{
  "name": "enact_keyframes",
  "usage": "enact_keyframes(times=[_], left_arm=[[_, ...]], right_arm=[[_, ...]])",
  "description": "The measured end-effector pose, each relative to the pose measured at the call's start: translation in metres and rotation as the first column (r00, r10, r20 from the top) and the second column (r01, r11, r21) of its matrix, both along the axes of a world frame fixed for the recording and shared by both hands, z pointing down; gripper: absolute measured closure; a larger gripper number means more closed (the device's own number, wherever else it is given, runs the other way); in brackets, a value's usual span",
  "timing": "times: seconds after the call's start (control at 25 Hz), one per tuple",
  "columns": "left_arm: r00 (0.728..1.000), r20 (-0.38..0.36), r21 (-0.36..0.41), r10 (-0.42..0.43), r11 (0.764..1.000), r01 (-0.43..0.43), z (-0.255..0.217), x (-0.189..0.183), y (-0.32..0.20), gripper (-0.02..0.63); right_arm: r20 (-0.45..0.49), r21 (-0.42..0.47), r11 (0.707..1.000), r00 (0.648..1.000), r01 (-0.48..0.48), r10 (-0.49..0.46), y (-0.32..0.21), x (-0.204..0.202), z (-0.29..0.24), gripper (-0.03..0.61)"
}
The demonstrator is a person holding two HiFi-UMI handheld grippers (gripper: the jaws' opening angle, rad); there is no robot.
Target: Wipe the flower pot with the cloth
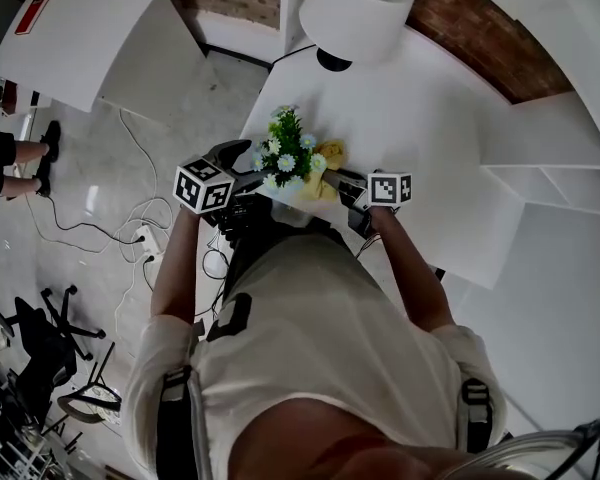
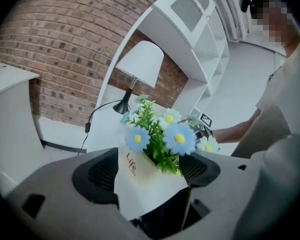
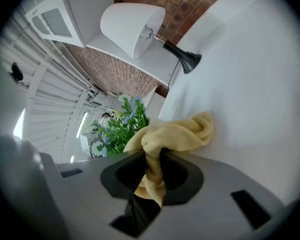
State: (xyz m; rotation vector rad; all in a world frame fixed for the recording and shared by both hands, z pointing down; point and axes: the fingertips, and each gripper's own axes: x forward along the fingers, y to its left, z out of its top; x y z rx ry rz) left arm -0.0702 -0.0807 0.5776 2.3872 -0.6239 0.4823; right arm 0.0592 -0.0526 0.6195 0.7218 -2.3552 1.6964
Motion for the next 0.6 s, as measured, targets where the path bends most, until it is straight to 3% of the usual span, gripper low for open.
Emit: enact_keyframes(times=[0.12, 0.28, 0.48, 0.6], left_arm=[[0.998, 0.013, -0.017, -0.060, 0.998, 0.061, 0.005, -0.008, 0.025, 0.247], [0.997, 0.008, -0.046, -0.070, 0.996, 0.071, 0.015, 0.018, 0.048, 0.247], [0.997, 0.006, -0.023, -0.078, 0.997, 0.078, 0.021, 0.040, 0.039, 0.247], [0.999, 0.022, -0.006, -0.042, 0.999, 0.042, 0.023, 0.042, 0.035, 0.247]], right_arm=[[-0.026, 0.114, 0.993, 1.000, -0.009, 0.012, -0.043, 0.018, -0.027, 0.494], [-0.018, 0.204, 0.979, 1.000, 0.005, -0.001, -0.089, 0.014, -0.045, 0.492], [-0.033, 0.171, 0.970, 0.985, 0.170, -0.167, -0.079, -0.020, -0.025, 0.492], [0.025, 0.129, 0.977, 0.984, 0.172, -0.177, -0.059, -0.029, -0.019, 0.494]])
